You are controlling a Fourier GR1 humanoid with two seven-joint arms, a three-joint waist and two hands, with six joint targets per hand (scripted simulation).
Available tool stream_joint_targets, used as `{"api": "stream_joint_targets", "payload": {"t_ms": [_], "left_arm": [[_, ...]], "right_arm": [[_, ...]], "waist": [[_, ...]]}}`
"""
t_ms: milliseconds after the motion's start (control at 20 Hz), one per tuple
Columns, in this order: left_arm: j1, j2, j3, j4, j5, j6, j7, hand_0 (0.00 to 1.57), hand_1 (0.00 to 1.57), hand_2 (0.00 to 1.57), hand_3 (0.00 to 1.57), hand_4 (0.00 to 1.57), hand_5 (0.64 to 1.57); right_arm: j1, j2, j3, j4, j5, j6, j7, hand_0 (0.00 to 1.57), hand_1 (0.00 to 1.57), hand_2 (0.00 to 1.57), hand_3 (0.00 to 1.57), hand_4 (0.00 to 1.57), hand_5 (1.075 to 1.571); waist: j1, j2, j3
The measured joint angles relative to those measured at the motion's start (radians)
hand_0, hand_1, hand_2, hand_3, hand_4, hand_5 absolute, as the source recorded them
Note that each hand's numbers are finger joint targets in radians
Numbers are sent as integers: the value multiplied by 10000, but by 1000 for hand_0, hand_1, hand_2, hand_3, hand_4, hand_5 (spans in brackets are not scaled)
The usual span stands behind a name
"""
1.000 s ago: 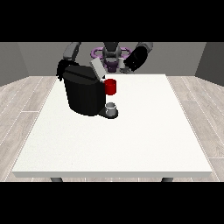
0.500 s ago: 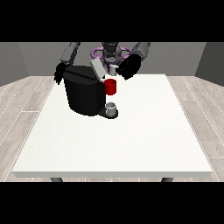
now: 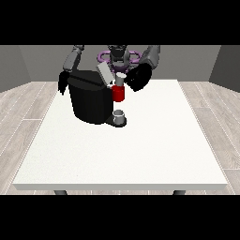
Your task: Insert the coffee pod into the coffee machine and close the lid
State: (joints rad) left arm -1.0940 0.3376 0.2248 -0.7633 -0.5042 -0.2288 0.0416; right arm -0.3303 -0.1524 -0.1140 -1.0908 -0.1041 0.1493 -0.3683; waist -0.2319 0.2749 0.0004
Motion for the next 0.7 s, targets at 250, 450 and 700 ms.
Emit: {"api": "stream_joint_targets", "payload": {"t_ms": [250,450,700], "left_arm": [[-471,270,179,244,156,-84,12,1438,1438,1467,1362,625,1571],[-610,601,83,362,1,-141,-179,1487,1487,1514,1437,703,1571],[-801,809,40,475,-82,-136,-332,1453,1453,1468,1360,645,1571]], "right_arm": [[-234,217,104,206,200,-217,-294,0,0,0,0,202,1571],[-567,32,-26,348,111,-86,-166,0,0,0,0,258,1571],[-881,-18,-93,525,114,-125,-71,0,0,0,0,263,1571]], "waist": [[-61,390,0],[-134,693,5],[-171,870,2]]}}
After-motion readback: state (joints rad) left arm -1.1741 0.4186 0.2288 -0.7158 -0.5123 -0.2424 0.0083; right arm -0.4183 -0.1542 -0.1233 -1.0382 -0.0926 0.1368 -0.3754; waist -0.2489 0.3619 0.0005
